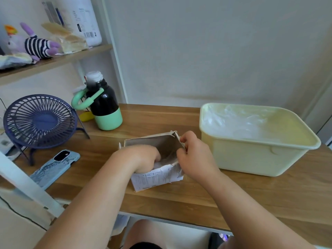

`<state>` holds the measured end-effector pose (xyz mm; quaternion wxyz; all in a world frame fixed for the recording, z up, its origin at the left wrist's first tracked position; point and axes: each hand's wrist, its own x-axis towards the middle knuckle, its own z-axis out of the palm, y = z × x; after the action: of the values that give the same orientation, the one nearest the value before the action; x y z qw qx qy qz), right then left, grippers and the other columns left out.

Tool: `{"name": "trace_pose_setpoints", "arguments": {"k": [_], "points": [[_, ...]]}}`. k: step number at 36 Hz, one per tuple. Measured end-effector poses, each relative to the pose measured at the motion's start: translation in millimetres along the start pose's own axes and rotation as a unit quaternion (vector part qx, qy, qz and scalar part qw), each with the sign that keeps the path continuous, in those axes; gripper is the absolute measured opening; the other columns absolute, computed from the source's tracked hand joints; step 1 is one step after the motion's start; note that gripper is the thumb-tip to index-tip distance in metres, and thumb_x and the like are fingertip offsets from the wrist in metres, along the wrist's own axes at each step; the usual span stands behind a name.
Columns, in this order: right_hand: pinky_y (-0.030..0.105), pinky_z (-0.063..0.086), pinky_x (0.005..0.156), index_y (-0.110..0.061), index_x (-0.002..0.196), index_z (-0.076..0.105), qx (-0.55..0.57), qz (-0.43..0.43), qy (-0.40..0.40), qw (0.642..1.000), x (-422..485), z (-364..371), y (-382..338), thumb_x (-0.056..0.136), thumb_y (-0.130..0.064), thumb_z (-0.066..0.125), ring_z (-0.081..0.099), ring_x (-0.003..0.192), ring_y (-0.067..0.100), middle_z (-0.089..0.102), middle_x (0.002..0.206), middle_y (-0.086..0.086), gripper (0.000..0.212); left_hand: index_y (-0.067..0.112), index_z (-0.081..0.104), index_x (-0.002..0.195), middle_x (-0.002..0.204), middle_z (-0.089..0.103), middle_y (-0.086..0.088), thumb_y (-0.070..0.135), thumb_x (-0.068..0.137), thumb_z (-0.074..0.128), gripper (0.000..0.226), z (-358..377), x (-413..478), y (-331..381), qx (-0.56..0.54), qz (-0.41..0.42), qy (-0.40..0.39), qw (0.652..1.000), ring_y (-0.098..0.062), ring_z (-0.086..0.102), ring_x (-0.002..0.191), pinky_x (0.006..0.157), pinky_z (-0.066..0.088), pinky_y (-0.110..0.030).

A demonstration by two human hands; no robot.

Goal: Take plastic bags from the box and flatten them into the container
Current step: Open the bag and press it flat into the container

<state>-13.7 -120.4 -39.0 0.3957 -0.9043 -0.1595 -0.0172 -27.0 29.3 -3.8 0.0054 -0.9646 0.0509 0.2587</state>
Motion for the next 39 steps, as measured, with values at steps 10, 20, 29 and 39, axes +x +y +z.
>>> {"name": "trace_pose_setpoints", "arguments": {"k": [10, 20, 29, 39], "points": [[0.039, 0.057, 0.065, -0.02, 0.11, 0.042, 0.03, 0.071, -0.044, 0.996, 10.5, -6.2, -6.5, 0.093, -0.016, 0.043, 0.064, 0.067, 0.02, 0.054, 0.083, -0.006, 0.018, 0.03, 0.052, 0.132, 0.12, 0.06, 0.006, 0.025, 0.096, 0.055, 0.036, -3.1, -18.6, -19.9, -0.176, 0.009, 0.284, 0.943, -0.013, 0.056, 0.098, 0.078, 0.046, -0.028], [0.006, 0.035, 0.066, -0.024, 0.123, 0.051, 0.035, -0.087, 0.011, 0.996, 6.4, -11.7, -14.5, 0.086, -0.024, 0.057, 0.05, 0.093, 0.003, 0.051, 0.109, -0.012, 0.038, 0.028, 0.054, 0.128, 0.127, 0.05, 0.01, 0.038, 0.083, 0.072, 0.05, 11.5, -20.2, -32.5, -0.207, -0.007, 0.429, 0.879, -0.009, 0.047, 0.118, 0.093, 0.038, -0.024], [0.021, 0.048, 0.069, -0.027, 0.124, 0.052, 0.002, -0.072, -0.045, 0.996, 5.2, -4.5, -15.7, 0.087, -0.04, 0.063, 0.055, 0.083, 0.008, 0.055, 0.099, -0.01, 0.041, 0.026, 0.067, 0.101, 0.088, 0.061, 0.015, 0.032, 0.087, 0.069, 0.016, 21.9, -31.3, -29.7, -0.188, -0.006, 0.441, 0.878, -0.006, 0.059, 0.084, 0.073, 0.053, -0.031], [0.033, 0.031, 0.099, -0.031, 0.131, 0.051, -0.082, -0.097, -0.056, 0.99, 10.9, -8.4, -28.1, 0.08, -0.068, 0.052, 0.046, 0.117, 0.015, 0.059, 0.116, -0.011, 0.063, 0.028, 0.071, 0.101, 0.085, 0.061, 0.028, 0.015, 0.089, 0.066, 0.019, 16.4, -25.7, -30.3, -0.316, 0.059, 0.541, 0.777, 0.007, 0.063, 0.083, 0.069, 0.047, -0.004]]}}
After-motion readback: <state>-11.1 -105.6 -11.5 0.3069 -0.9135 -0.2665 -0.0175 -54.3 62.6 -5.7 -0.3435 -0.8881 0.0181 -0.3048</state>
